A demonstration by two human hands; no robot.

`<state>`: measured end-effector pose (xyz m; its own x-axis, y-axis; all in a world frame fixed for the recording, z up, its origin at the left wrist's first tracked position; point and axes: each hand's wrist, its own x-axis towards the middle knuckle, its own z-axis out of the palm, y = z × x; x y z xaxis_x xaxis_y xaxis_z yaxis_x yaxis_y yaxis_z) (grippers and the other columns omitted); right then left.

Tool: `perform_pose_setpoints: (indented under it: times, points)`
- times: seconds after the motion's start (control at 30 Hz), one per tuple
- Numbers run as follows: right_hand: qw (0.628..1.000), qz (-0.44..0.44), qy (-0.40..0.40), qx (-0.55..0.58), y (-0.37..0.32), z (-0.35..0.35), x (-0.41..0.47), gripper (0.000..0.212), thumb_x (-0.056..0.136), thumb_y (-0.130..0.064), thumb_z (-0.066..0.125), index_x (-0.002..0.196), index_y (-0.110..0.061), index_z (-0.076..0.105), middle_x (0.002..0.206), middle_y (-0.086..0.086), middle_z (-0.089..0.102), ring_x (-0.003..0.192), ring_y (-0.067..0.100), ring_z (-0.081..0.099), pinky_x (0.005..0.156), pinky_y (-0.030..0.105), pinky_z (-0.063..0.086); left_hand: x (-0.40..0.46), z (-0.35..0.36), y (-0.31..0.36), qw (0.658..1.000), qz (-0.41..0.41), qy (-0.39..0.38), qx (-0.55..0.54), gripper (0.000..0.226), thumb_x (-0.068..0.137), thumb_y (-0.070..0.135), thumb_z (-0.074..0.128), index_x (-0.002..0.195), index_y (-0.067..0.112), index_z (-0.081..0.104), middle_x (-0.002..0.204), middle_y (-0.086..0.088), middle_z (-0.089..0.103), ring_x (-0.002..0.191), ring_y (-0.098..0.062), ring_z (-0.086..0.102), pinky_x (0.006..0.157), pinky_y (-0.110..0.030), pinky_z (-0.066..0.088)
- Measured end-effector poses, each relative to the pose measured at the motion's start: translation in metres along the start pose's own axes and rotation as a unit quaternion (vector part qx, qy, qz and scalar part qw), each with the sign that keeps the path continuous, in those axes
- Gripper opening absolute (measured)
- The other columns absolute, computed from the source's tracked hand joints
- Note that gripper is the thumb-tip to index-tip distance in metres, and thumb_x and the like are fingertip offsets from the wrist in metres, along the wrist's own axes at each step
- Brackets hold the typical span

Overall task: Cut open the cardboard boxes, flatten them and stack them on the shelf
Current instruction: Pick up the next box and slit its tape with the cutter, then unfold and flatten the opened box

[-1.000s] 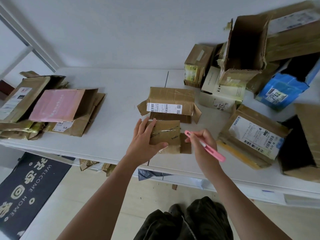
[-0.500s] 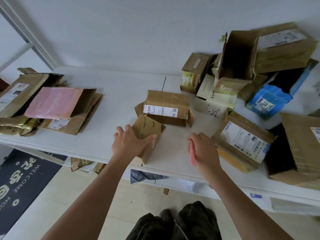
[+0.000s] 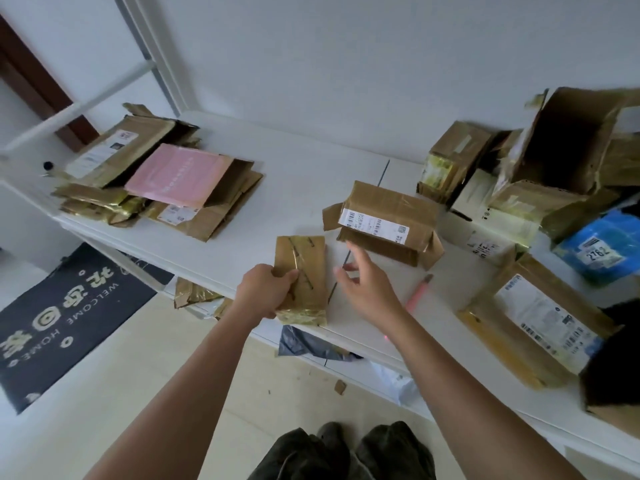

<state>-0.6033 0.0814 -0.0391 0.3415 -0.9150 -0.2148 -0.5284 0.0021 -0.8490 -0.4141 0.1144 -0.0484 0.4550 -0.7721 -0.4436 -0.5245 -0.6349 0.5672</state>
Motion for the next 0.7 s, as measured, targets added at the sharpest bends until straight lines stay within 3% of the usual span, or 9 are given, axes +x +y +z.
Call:
perform_pose_setpoints:
  times: [0.1,0.17,0.33,0.47,0.57,0.63,0.7]
  points:
    - [1.000,-0.019,-0.022,-0.012,-0.016,0.023,0.010,0.067,0.100,-0.037,0.050,0.156,-0.023,0.017,0.146,0.007,0.047,0.126,0.023,0.051,0.103,0.036,0.042,-0.003,0.002,-0.002,0.999,0.003,0.025,-0.027,0.033,0.089,0.046,0.066,0.077,0.016,0.062,0.076,-0.003,0.067,0.064,-0.023,0.069,0.058,-0.038,0.061]
    - [0.997,-0.021,-0.010,-0.076,-0.019,0.033,0.016,0.071,0.099,-0.043,0.051,0.156,-0.024,0.015,0.142,0.008,0.051,0.127,0.025,0.050,0.104,0.039,0.042,-0.006,0.005,-0.001,0.999,0.005,0.048,-0.005,0.036,0.089,0.046,0.066,0.078,0.012,0.065,0.074,-0.005,0.068,0.061,-0.024,0.068,0.061,-0.036,0.060]
    - [0.982,-0.018,0.017,-0.186,-0.026,0.040,0.032,0.078,0.088,-0.053,0.065,0.146,-0.013,0.029,0.129,0.007,0.060,0.119,0.027,0.057,0.091,0.034,0.045,-0.003,0.003,-0.003,0.998,-0.005,0.047,-0.030,0.028,0.092,0.036,0.066,0.075,0.014,0.065,0.072,-0.005,0.067,0.054,-0.025,0.067,0.052,-0.030,0.056]
    - [0.965,-0.032,0.000,-0.261,-0.040,0.045,0.043,0.072,0.084,-0.046,0.071,0.133,-0.006,0.038,0.119,0.011,0.062,0.110,0.029,0.061,0.087,0.037,0.047,0.001,-0.005,-0.010,0.995,-0.019,0.003,-0.098,0.027,0.095,0.030,0.064,0.091,0.004,0.072,0.079,-0.016,0.071,0.048,-0.027,0.067,0.045,-0.029,0.056]
    - [0.977,-0.010,-0.027,-0.209,-0.042,0.036,0.049,0.067,0.082,-0.041,0.071,0.134,-0.009,0.042,0.117,0.007,0.062,0.110,0.026,0.060,0.088,0.035,0.046,0.002,-0.004,-0.010,0.994,-0.027,0.004,-0.104,0.028,0.095,0.030,0.063,0.095,0.003,0.071,0.078,-0.016,0.070,0.044,-0.025,0.066,0.038,-0.024,0.049]
    - [0.995,0.031,-0.060,-0.072,-0.034,0.021,0.052,0.056,0.082,-0.035,0.069,0.131,-0.014,0.051,0.110,-0.001,0.065,0.101,0.018,0.065,0.085,0.036,0.054,0.003,-0.001,-0.010,0.995,-0.022,0.010,-0.092,0.027,0.096,0.029,0.063,0.096,0.003,0.070,0.076,-0.014,0.069,0.040,-0.021,0.064,0.037,-0.022,0.047]
    - [0.991,0.073,-0.081,0.078,-0.019,0.005,0.051,0.032,0.089,-0.023,0.065,0.119,-0.011,0.063,0.098,0.000,0.072,0.083,0.010,0.070,0.070,0.036,0.061,0.005,-0.001,-0.013,0.995,-0.020,0.012,-0.100,0.026,0.096,0.028,0.062,0.099,0.003,0.070,0.078,-0.011,0.067,0.040,-0.020,0.064,0.039,-0.024,0.050]
